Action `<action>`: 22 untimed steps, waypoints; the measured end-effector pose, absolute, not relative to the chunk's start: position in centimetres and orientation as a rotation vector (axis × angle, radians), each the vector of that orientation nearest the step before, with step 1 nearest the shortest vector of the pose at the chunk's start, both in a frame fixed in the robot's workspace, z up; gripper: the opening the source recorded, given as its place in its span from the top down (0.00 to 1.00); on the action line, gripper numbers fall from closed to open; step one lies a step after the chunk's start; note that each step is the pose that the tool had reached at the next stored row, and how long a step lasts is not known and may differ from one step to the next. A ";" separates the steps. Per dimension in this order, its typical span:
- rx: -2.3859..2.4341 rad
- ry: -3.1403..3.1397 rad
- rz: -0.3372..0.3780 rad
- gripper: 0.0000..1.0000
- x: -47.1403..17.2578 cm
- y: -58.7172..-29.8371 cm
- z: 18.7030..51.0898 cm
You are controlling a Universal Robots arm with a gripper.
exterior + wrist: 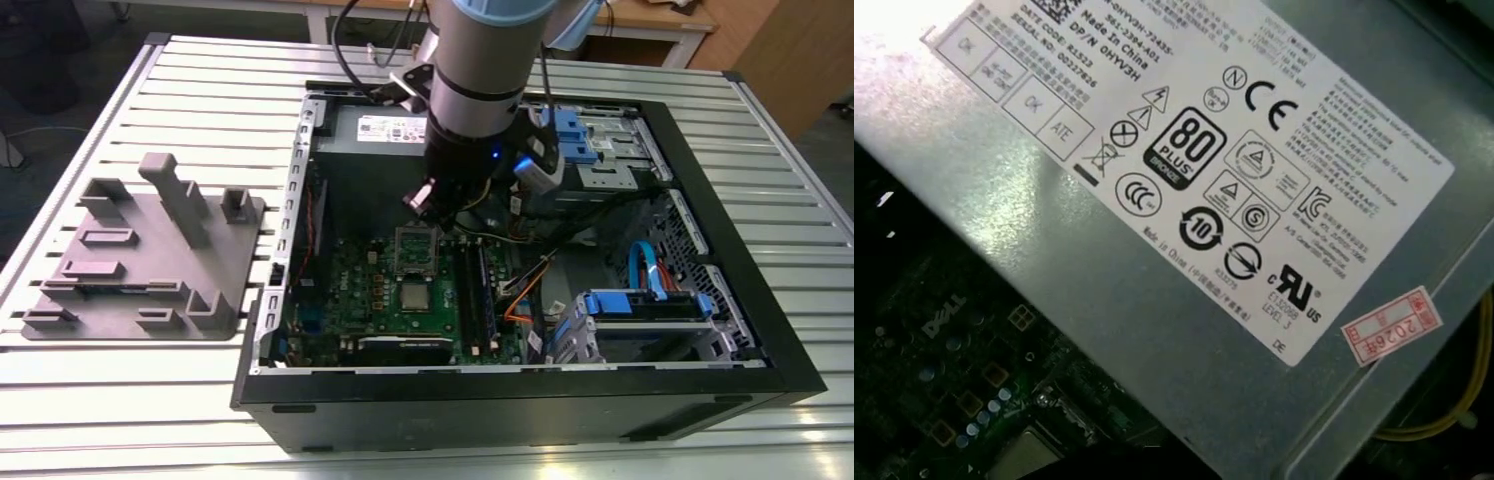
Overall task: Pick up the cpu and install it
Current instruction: 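Close the cpu cover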
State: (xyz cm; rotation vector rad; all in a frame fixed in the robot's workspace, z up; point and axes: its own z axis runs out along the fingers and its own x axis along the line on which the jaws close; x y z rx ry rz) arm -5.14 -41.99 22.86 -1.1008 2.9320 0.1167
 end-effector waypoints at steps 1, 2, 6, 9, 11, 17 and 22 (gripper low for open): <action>-1.108 2.929 0.117 0.90 -5.1 -42.0 22.9; -1.115 2.927 0.117 0.90 -5.1 -42.0 23.0; -1.145 2.916 0.117 0.90 -5.1 -42.0 23.3; -1.173 2.906 0.117 0.90 -5.1 -42.0 23.4; -1.194 2.898 0.117 0.90 -5.1 -42.0 23.4; -1.268 2.868 0.117 0.90 -5.2 -42.0 23.6; -1.320 2.846 0.117 0.90 -5.2 -42.1 23.8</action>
